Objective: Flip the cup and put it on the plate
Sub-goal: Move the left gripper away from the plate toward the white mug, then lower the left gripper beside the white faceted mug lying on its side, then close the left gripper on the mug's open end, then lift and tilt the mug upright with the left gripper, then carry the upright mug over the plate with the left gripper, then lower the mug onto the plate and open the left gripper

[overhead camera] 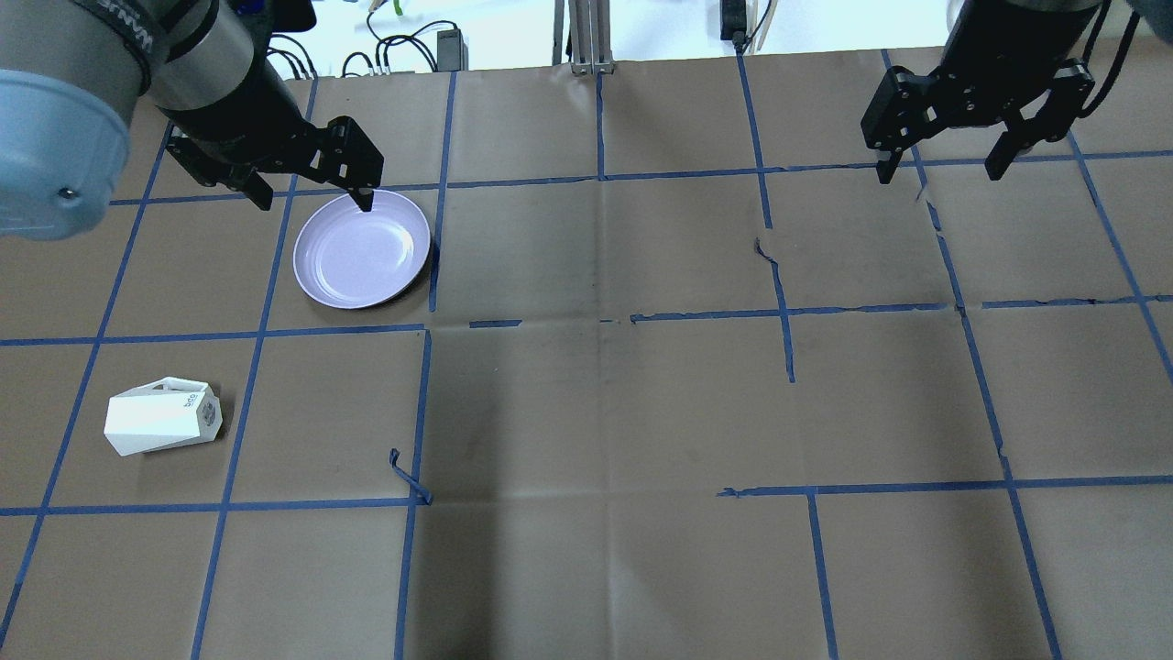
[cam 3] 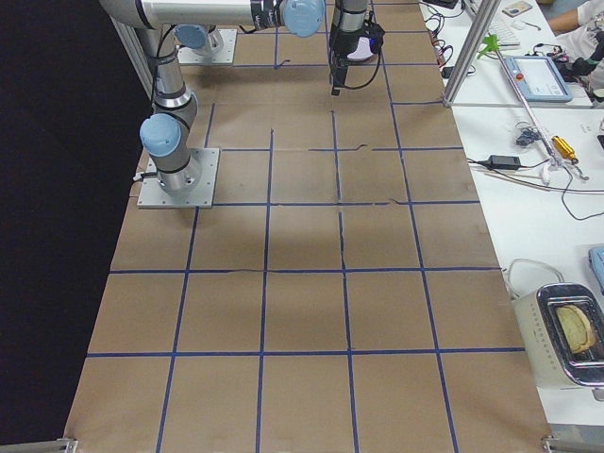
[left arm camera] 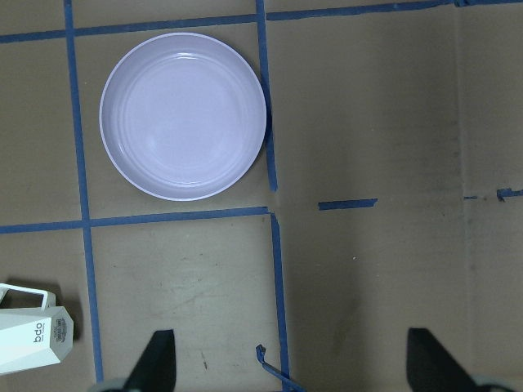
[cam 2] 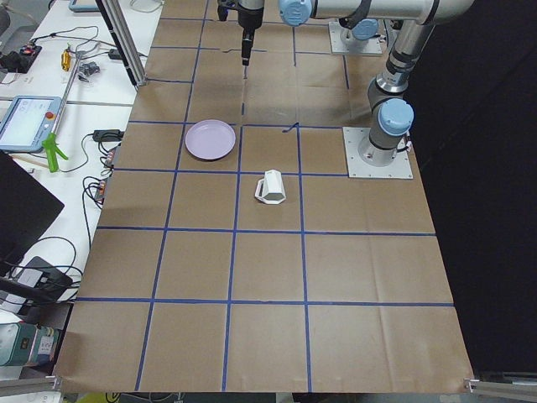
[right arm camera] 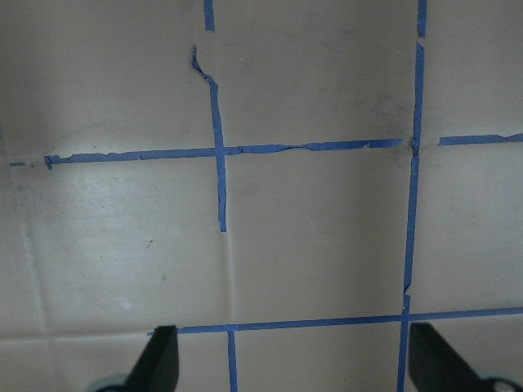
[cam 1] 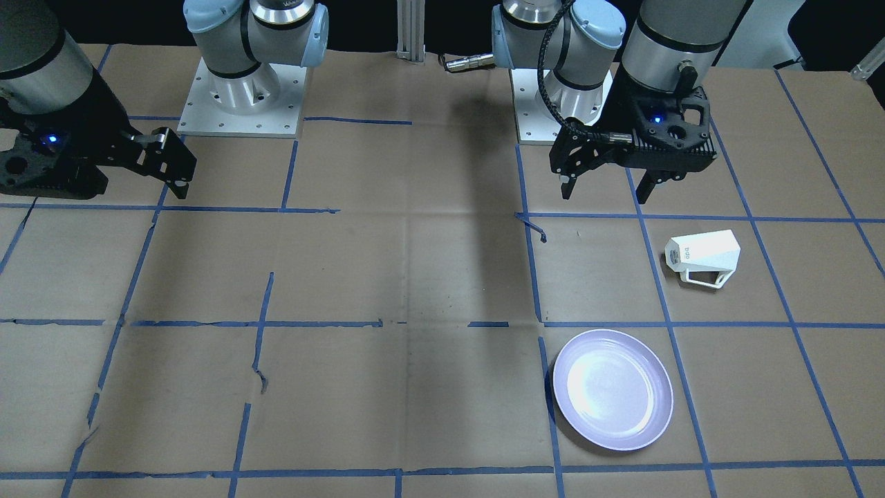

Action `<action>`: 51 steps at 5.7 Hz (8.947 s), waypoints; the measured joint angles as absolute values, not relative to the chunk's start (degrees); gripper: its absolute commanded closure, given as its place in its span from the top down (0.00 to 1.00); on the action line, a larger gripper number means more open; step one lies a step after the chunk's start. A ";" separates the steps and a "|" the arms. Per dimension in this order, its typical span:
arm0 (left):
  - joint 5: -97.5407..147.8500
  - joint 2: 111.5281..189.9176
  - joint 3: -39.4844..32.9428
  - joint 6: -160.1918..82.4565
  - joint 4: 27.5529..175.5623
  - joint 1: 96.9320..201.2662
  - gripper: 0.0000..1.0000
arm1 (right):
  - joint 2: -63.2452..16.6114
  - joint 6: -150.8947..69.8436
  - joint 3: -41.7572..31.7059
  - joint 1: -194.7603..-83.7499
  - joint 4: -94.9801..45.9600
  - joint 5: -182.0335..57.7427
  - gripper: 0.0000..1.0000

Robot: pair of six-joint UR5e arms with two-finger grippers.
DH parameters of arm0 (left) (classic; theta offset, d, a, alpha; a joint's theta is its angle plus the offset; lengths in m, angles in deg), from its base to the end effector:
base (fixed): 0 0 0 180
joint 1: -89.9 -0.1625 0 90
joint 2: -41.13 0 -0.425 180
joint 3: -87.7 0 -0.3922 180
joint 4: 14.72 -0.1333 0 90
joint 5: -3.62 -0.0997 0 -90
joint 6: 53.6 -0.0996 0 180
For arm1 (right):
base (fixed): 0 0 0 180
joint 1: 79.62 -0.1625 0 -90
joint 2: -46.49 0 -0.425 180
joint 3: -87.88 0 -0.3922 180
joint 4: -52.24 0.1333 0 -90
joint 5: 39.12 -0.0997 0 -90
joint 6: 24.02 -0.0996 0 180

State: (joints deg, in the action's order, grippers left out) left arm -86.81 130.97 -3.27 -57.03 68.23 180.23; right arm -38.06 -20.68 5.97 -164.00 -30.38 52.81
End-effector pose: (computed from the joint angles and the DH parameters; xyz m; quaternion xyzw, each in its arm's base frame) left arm -0.1354 -0.5001 0.4938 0.0326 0.9980 -0.0543 0.0052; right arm 0.0781 -0.5335 0.4962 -0.0192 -0.9988 -0.0425 0.0135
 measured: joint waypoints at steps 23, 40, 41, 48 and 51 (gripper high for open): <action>-60.68 162.75 -4.97 -137.44 94.84 118.93 0.98 | -38.06 -20.68 5.97 -164.00 -30.38 52.81 1.00; -73.13 147.46 -4.55 -96.90 59.68 162.23 0.00 | -38.06 -20.68 5.97 -164.00 -30.38 52.81 1.00; -76.53 149.42 -4.86 -94.45 53.03 166.87 0.00 | -38.06 -20.68 5.97 -164.00 -30.38 52.81 1.00; -82.10 155.46 -6.78 -92.89 45.23 172.25 0.99 | -38.06 -20.69 5.97 -164.00 -30.38 52.81 1.00; -82.37 153.30 -6.02 -92.18 47.60 172.31 0.99 | -38.06 -20.68 5.97 -164.00 -30.38 52.81 1.00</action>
State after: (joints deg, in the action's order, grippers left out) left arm -82.37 153.30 -6.02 -92.18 47.60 172.31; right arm -38.06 -20.68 5.97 -164.00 -30.38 52.81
